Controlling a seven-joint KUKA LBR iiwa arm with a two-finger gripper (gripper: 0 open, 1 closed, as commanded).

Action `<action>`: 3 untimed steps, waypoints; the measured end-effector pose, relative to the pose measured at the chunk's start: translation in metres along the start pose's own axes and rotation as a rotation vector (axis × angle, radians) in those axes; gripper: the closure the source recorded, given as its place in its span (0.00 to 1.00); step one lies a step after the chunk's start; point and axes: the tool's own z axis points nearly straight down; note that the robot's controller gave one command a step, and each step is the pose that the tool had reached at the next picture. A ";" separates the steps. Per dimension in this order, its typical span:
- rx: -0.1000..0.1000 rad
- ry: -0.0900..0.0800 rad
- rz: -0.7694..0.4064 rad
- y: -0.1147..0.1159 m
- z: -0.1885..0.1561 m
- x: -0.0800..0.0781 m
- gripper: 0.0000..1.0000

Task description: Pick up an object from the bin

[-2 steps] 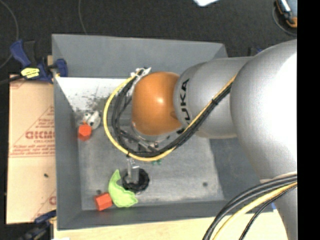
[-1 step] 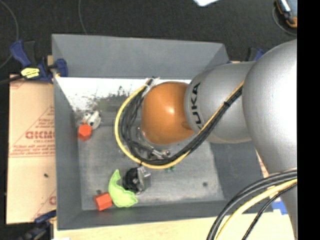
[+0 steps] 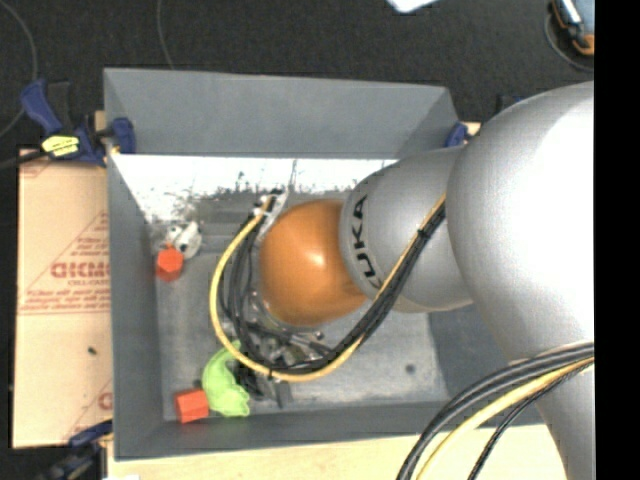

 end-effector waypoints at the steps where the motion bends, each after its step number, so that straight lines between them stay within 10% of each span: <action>1: -0.002 -0.005 -0.374 -0.012 -0.002 -0.003 1.00; 3: -0.003 -0.006 -0.373 -0.012 -0.005 -0.003 1.00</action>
Offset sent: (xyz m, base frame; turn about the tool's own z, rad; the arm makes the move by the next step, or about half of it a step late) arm 0.0000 0.0000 0.0000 0.0000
